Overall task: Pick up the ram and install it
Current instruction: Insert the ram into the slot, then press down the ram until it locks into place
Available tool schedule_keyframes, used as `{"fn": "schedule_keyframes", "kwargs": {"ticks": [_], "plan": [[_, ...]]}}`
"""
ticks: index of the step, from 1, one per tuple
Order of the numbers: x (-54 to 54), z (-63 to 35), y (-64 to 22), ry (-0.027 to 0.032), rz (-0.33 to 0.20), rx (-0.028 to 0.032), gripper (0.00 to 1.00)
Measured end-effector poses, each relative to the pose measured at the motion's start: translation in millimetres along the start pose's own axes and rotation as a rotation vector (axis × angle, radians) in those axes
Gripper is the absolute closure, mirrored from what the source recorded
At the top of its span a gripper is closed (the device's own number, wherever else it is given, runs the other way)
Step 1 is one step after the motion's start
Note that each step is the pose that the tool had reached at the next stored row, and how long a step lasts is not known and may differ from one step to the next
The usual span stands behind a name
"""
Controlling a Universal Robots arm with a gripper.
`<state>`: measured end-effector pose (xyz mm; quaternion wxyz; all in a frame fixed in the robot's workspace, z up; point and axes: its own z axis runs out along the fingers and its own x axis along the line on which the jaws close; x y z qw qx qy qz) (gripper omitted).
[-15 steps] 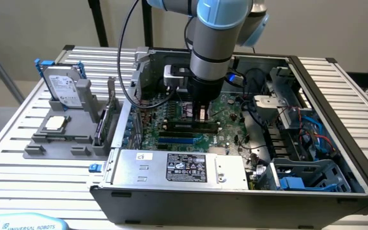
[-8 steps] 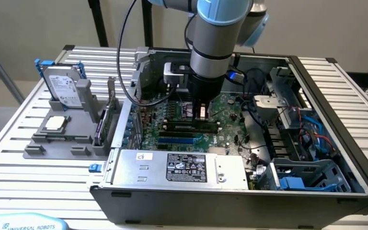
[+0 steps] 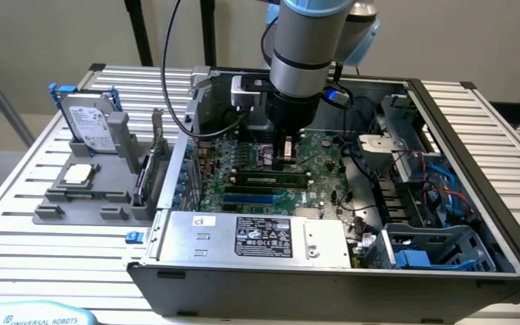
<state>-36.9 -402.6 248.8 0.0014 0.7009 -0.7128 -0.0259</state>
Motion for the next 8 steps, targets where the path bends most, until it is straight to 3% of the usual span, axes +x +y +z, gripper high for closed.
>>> {"fn": "schedule_keyframes", "kwargs": {"ticks": [8], "plan": [[0.0,0.0,0.0,0.0000,0.000,0.0000,0.89]]}}
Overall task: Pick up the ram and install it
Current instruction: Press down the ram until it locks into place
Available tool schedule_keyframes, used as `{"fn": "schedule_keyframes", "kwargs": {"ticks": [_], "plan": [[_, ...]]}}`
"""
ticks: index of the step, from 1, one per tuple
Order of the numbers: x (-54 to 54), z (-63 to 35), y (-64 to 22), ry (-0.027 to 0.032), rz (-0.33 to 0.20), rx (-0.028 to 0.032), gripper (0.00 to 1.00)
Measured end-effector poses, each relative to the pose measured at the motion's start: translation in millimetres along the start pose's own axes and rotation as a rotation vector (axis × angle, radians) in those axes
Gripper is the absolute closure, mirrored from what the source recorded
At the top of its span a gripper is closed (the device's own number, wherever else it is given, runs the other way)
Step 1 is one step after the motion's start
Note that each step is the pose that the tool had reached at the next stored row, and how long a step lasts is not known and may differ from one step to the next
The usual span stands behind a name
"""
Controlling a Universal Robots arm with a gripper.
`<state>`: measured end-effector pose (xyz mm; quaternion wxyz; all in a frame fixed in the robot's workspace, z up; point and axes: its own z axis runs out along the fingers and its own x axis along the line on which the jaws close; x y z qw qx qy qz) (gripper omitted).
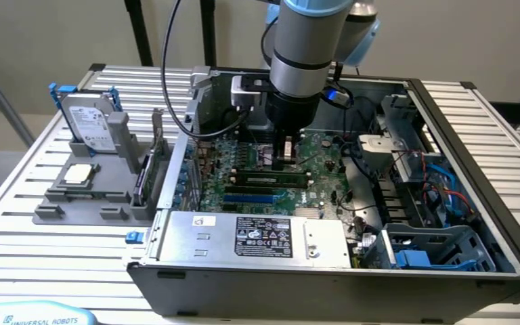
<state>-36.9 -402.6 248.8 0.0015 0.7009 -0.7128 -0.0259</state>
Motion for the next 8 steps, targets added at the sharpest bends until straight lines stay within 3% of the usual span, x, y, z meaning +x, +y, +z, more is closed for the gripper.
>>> {"fn": "schedule_keyframes", "kwargs": {"ticks": [8], "plan": [[0.0,0.0,0.0,0.0000,0.000,0.0000,0.89]]}}
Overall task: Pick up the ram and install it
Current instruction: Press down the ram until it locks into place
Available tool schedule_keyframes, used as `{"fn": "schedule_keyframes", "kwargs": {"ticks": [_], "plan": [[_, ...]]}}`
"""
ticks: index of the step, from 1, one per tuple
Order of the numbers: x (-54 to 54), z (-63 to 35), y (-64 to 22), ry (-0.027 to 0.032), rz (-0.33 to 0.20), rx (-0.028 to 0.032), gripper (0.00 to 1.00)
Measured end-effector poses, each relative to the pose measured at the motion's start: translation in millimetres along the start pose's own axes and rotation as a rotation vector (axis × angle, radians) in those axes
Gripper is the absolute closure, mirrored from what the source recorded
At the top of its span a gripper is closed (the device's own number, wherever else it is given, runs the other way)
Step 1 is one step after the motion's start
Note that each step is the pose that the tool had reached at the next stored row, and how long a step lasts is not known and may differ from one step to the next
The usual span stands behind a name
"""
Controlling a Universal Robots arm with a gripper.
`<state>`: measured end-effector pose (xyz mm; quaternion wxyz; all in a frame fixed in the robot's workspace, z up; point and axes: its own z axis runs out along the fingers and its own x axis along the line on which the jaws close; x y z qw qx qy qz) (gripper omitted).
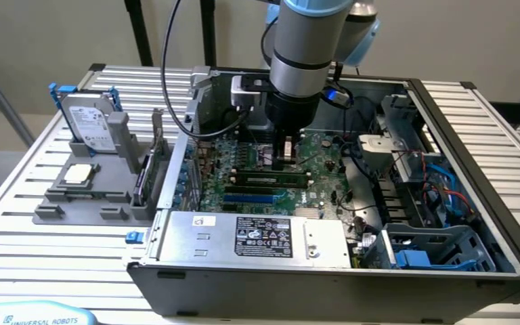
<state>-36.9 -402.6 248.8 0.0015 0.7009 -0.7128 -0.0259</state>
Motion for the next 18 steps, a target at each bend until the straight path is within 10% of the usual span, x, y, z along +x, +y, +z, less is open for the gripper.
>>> {"fn": "schedule_keyframes", "kwargs": {"ticks": [18], "plan": [[0.9,25.2,4.7,0.0000,-0.001,0.0276,0.89]]}}
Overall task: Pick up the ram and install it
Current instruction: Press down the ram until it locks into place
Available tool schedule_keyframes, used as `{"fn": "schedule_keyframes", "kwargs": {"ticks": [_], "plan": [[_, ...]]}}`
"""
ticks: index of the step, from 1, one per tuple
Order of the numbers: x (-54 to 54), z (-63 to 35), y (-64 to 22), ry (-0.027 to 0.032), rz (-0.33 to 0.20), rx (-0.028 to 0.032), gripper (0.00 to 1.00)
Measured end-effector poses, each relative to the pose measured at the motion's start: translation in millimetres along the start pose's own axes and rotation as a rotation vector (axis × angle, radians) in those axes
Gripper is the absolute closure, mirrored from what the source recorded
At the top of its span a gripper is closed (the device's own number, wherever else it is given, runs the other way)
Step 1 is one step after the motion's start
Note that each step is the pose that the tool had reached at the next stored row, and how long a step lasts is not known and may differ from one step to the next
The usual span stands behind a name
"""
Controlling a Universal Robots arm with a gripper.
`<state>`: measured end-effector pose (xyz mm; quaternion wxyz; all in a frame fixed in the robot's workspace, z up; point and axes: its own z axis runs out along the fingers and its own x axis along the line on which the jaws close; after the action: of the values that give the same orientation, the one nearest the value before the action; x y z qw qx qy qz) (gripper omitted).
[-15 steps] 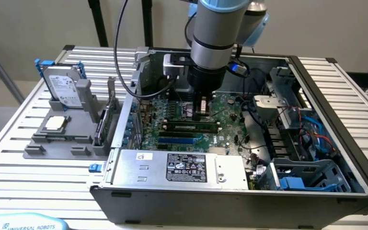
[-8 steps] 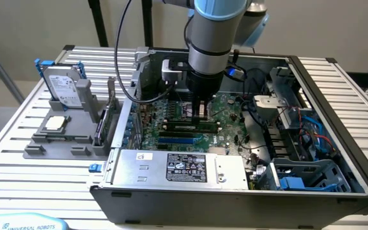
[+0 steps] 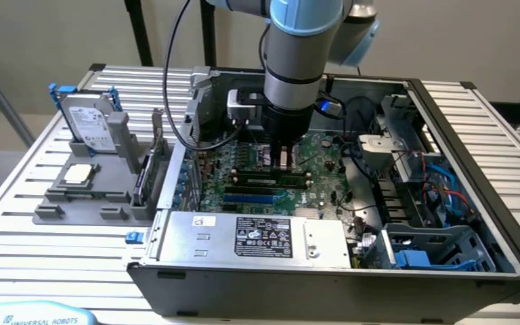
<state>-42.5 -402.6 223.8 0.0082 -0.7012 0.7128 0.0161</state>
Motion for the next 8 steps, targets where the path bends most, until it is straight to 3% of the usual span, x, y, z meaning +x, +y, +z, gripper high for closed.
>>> {"fn": "schedule_keyframes", "kwargs": {"ticks": [3,8], "plan": [[-0.4,-6.4,-0.1,-0.0030,0.000,0.0012,0.89],[-1.1,-28.3,0.3,-0.0018,0.000,-0.0009,0.89]]}}
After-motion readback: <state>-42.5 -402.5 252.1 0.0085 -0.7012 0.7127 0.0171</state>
